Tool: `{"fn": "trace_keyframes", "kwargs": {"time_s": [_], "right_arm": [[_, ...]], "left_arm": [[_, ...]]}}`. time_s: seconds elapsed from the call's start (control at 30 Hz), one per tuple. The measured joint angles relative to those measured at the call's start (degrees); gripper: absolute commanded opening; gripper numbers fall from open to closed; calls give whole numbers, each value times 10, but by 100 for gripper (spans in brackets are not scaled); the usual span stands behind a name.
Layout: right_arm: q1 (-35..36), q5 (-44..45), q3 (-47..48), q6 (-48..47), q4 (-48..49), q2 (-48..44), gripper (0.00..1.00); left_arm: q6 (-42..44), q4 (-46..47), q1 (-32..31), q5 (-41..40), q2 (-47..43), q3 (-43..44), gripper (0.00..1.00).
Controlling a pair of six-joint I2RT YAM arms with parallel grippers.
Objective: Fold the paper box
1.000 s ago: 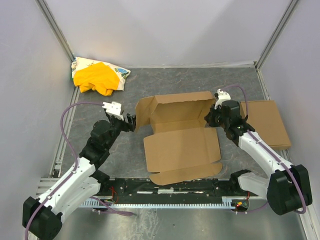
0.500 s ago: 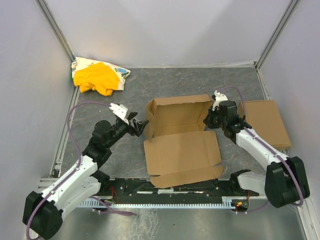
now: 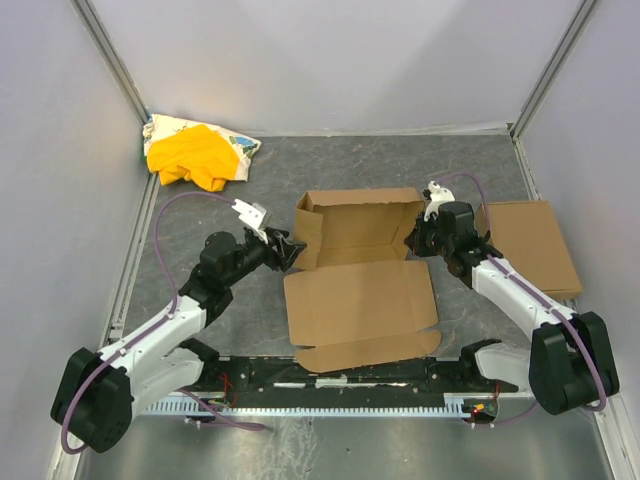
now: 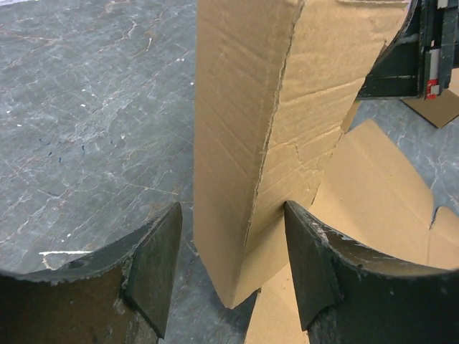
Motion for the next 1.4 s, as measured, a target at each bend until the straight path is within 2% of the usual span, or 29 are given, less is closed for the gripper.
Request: {"fn": "trace_keyframes", "kwargs": {"time_s": [0.33,0.57,0.67,0.73,0.83,1.0,1.2,1.4], "right_arm": [[1,-10,-13,7,18,-7,2],[8,8,-16,3,17,-30,2],[16,17,-19,2,16,-35,2],[23,23,-22,2,16,-39,2],[38,38,-29,2,16,-51,2],[78,82,-36,2,14,-75,2],[111,129,-36,9,14,-87,2],[118,153,-35,26,7,-87,2]], "left_arm": [[-11,35,-64,-52,53,35,59],[1,40,-100,-133,78,45,46],[10,39,-111,-173,82,47,43],[15,38,-119,-200,85,50,36],[24,38,-135,-257,94,59,27],[39,38,-148,-358,119,75,4],[57,37,-179,-507,160,101,3],[113,56,-233,-643,217,123,3]]}}
